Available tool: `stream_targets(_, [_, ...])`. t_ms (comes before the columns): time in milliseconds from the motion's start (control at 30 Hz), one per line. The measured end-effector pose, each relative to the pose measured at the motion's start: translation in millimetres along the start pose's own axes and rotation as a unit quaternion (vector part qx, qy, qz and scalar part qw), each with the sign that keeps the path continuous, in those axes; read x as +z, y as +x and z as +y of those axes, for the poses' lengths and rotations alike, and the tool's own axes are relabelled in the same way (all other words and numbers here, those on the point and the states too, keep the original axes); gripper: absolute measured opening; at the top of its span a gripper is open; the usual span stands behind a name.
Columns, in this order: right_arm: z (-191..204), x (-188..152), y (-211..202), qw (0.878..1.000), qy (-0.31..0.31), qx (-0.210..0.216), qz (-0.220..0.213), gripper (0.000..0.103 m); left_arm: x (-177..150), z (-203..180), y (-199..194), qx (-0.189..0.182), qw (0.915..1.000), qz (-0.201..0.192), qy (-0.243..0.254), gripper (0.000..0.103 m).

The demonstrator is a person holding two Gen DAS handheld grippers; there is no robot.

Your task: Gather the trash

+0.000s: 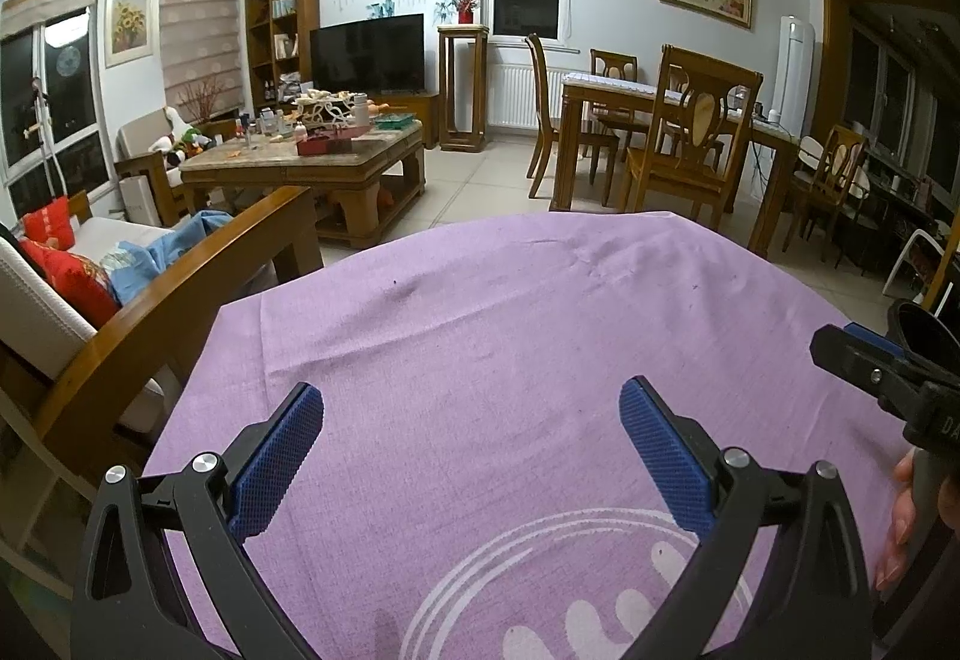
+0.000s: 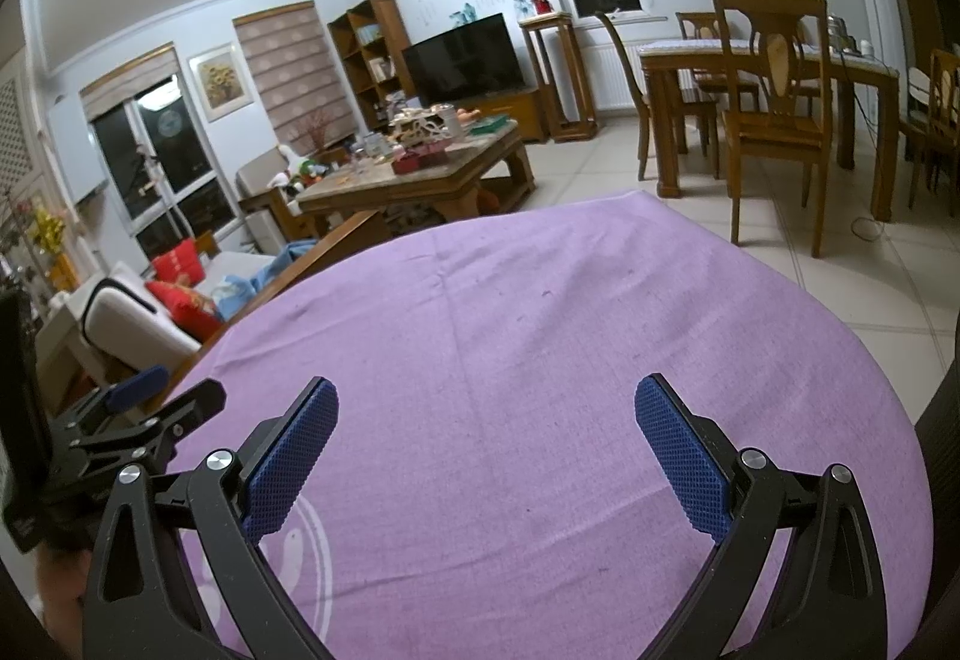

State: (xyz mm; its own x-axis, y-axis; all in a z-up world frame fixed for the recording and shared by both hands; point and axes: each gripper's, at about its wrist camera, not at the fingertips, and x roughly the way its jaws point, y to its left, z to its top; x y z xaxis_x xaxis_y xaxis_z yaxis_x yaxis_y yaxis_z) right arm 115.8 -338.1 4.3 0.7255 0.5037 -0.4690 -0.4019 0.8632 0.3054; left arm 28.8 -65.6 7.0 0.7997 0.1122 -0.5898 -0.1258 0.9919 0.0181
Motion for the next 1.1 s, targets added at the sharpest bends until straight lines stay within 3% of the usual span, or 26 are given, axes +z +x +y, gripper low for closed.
stream_targets(1100, [-7.1,11.4,-4.9,1.0,0.002,0.001,0.003,0.098,1.1,2.6,-0.8,-0.001,1.0,0.001,-0.002,0.098])
